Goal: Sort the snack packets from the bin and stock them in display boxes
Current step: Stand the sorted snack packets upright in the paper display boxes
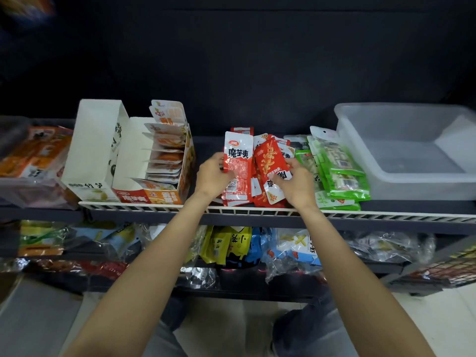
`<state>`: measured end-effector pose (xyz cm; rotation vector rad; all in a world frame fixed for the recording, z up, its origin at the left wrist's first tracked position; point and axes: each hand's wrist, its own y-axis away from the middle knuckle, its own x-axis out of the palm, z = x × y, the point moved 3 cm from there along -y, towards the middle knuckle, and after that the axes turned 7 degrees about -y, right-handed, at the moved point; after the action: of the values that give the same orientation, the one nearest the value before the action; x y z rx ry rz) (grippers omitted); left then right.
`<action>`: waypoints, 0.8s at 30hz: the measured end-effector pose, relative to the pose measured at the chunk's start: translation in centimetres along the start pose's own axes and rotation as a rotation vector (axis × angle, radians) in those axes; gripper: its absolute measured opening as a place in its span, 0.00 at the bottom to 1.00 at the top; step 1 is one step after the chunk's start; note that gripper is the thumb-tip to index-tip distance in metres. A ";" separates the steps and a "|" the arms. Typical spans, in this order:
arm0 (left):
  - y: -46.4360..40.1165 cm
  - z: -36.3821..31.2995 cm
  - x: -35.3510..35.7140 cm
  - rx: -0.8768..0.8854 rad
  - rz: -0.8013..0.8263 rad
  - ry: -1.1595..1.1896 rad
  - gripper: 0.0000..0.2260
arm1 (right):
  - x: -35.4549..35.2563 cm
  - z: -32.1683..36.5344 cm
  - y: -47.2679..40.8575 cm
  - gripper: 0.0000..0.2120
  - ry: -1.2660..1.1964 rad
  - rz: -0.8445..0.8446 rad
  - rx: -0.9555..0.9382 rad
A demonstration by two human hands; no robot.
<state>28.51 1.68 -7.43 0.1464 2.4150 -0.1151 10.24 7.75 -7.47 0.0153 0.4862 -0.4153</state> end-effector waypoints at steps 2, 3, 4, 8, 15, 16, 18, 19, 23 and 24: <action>0.3 -0.4 -0.2 -0.016 0.037 0.121 0.17 | -0.9 0.1 0.5 0.23 -0.060 -0.055 -0.025; 0.7 -0.8 -0.5 -0.008 0.031 0.176 0.16 | -1.4 0.2 0.8 0.22 -0.100 -0.075 -0.037; 1.4 -1.2 -1.1 0.008 0.017 0.244 0.16 | -1.8 0.3 1.1 0.21 -0.142 -0.083 -0.051; 5.2 -3.9 -5.7 0.120 -0.051 0.471 0.14 | -3.0 3.0 2.0 0.18 -0.263 -0.041 -0.102; 11.5 -0.4 -16.5 0.045 -0.379 0.493 0.11 | -0.4 12.6 4.0 0.26 -0.305 0.376 -0.256; 11.8 1.2 -17.5 -0.013 -0.399 0.485 0.10 | 0.5 14.1 4.1 0.25 -0.250 0.382 -0.308; 12.1 4.2 -18.9 -0.145 -0.397 0.512 0.09 | 3.0 16.8 4.0 0.20 -0.115 0.306 -0.411; 12.1 5.6 -19.3 -0.204 -0.362 0.537 0.14 | 4.3 17.9 3.9 0.18 -0.051 0.262 -0.454; 12.9 8.7 -19.8 -0.316 -0.171 0.605 0.42 | 9.6 20.8 3.9 0.13 0.144 0.200 -0.611; 13.0 9.4 -20.0 -0.312 -0.160 0.588 0.43 | 10.7 21.5 4.1 0.13 0.191 0.196 -0.681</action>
<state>51.28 11.87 -1.76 -0.1837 2.9886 0.2706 30.08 4.96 6.37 -0.5551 0.7881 -0.0406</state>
